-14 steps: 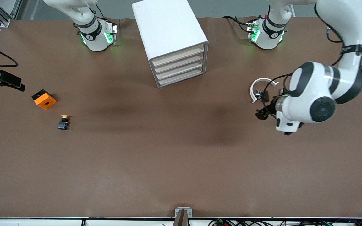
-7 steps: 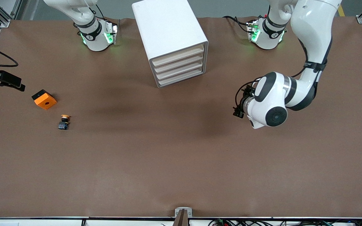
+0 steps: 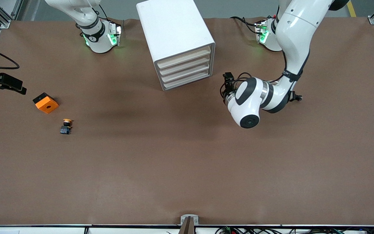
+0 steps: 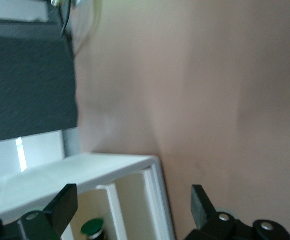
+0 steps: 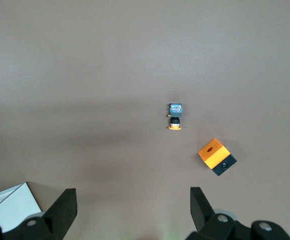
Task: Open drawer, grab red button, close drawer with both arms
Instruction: 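Reach the left gripper to the white cabinet's drawer handle and grasp it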
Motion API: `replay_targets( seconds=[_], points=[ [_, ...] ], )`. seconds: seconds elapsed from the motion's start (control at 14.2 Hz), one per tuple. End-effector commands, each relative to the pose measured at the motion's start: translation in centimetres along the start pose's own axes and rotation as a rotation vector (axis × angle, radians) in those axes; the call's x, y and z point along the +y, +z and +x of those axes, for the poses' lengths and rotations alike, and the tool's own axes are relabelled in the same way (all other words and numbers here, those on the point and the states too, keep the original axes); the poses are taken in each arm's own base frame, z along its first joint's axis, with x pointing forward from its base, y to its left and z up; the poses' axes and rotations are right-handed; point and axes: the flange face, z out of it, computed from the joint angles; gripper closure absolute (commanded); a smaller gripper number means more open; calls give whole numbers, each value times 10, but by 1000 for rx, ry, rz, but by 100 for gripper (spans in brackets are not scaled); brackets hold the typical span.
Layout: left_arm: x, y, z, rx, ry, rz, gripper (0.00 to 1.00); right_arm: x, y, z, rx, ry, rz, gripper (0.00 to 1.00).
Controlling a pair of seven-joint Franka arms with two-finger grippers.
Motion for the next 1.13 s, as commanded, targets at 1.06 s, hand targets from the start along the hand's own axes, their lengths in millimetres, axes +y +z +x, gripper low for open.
replay_targets(
  seconds=[1.06],
  points=[
    [-11, 53, -73, -230, -144, 361, 18, -72, 7, 9, 7, -96, -19, 0]
  ],
)
